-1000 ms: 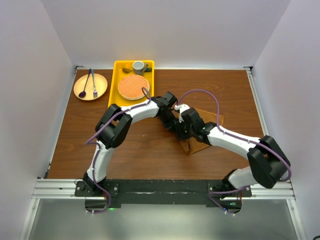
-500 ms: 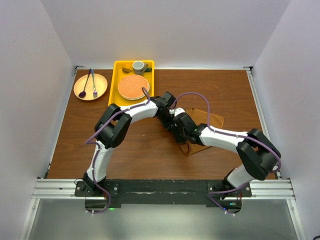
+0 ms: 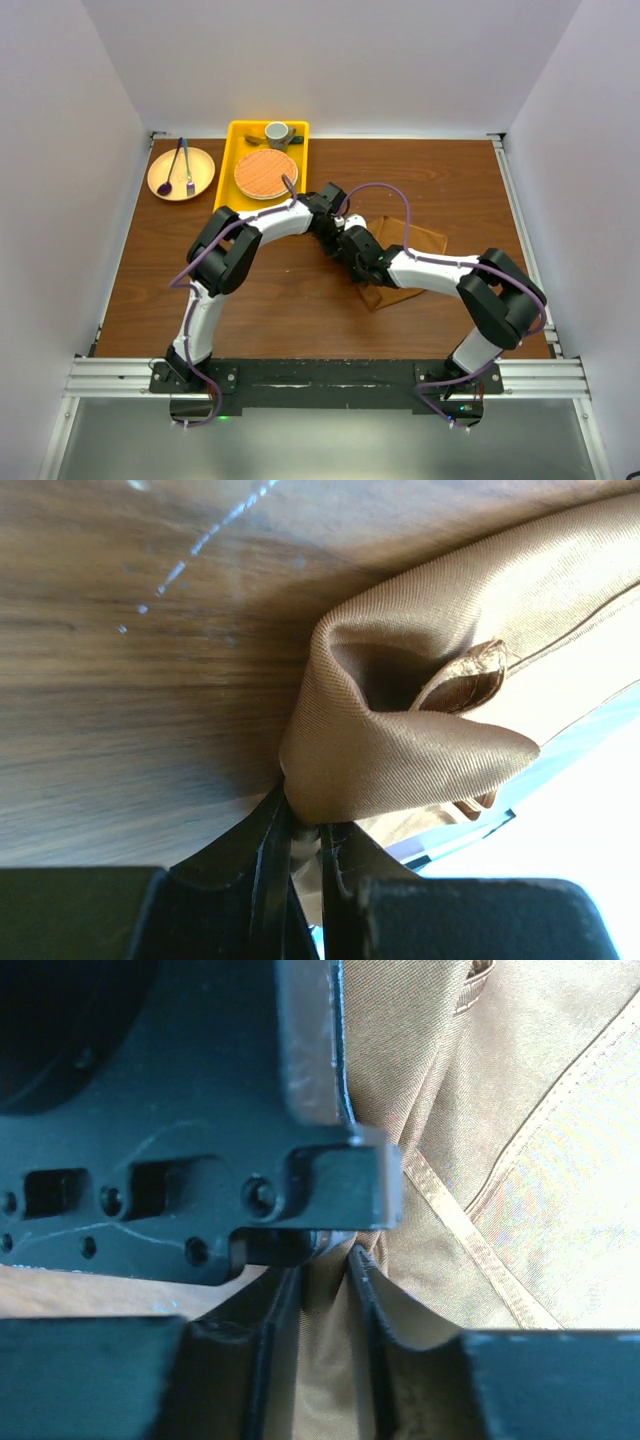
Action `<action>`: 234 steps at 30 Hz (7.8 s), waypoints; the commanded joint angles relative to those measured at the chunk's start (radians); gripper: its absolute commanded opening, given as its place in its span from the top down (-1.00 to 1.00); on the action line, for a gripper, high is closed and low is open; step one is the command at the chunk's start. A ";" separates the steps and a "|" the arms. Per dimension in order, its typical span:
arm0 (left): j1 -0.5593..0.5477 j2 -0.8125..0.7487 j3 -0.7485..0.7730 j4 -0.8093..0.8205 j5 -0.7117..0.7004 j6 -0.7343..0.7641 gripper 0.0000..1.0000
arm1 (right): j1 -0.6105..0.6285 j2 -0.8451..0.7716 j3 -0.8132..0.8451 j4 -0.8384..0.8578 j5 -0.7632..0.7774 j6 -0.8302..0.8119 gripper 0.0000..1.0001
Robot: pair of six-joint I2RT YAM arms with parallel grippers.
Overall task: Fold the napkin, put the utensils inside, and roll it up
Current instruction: Roll the napkin with the utensil
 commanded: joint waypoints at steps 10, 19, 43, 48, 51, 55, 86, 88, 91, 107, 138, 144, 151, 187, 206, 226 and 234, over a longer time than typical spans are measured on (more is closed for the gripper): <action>0.043 -0.097 -0.190 0.123 0.005 0.185 0.73 | -0.021 0.024 -0.047 0.047 -0.256 0.097 1.00; 0.058 -0.177 -0.202 0.243 0.054 0.329 -0.07 | -0.162 0.012 -0.081 0.086 -0.513 0.160 1.00; 0.046 -0.448 -0.458 0.672 0.075 0.530 0.35 | -0.578 0.424 0.079 0.086 -1.298 0.149 1.00; 0.029 -0.332 -0.414 0.783 0.075 0.484 0.56 | -0.613 0.469 0.129 -0.011 -1.272 0.060 1.00; 0.025 -0.267 -0.391 0.820 0.075 0.460 0.68 | -0.615 0.480 0.138 -0.046 -1.252 0.016 1.00; 0.029 -0.189 -0.340 0.725 -0.004 0.463 0.85 | -0.617 0.490 0.122 -0.043 -1.241 0.003 1.00; 0.005 -0.233 -0.245 0.183 -0.020 -0.014 -0.39 | -0.617 0.377 0.091 0.076 -1.284 0.063 1.00; 0.002 -0.209 -0.256 0.220 -0.023 -0.047 -0.40 | -0.618 0.380 0.086 0.093 -1.294 0.069 1.00; 0.000 -0.174 -0.257 0.263 -0.021 -0.093 -0.40 | -0.618 0.388 0.085 0.107 -1.310 0.074 1.00; -0.023 -0.137 -0.263 0.177 -0.142 -0.239 -0.14 | -0.617 0.319 0.037 0.208 -1.358 0.157 1.00; -0.026 -0.109 -0.178 0.148 -0.216 -0.110 1.00 | -0.571 0.215 0.151 -0.212 -1.139 -0.092 0.43; -0.026 -0.078 -0.053 -0.044 -0.196 -0.114 1.00 | -0.460 0.026 0.226 -0.341 -0.846 -0.164 -0.28; -0.028 -0.049 0.016 -0.153 -0.196 -0.097 1.00 | -0.223 -0.141 0.197 -0.283 -0.327 -0.222 -0.47; 0.055 0.003 0.073 -0.200 -0.063 0.101 1.00 | 0.038 -0.060 0.062 0.055 -0.016 -0.093 -0.08; 0.067 0.003 0.071 -0.214 -0.027 0.097 1.00 | 0.085 0.038 0.016 0.147 0.182 -0.050 0.32; 0.124 -0.267 -0.256 0.307 0.020 0.205 0.04 | -0.124 -0.057 -0.170 0.358 -0.275 0.083 1.00; 0.135 -0.358 -0.250 0.372 0.008 0.295 -0.31 | -0.274 0.024 -0.176 0.466 -0.626 0.167 1.00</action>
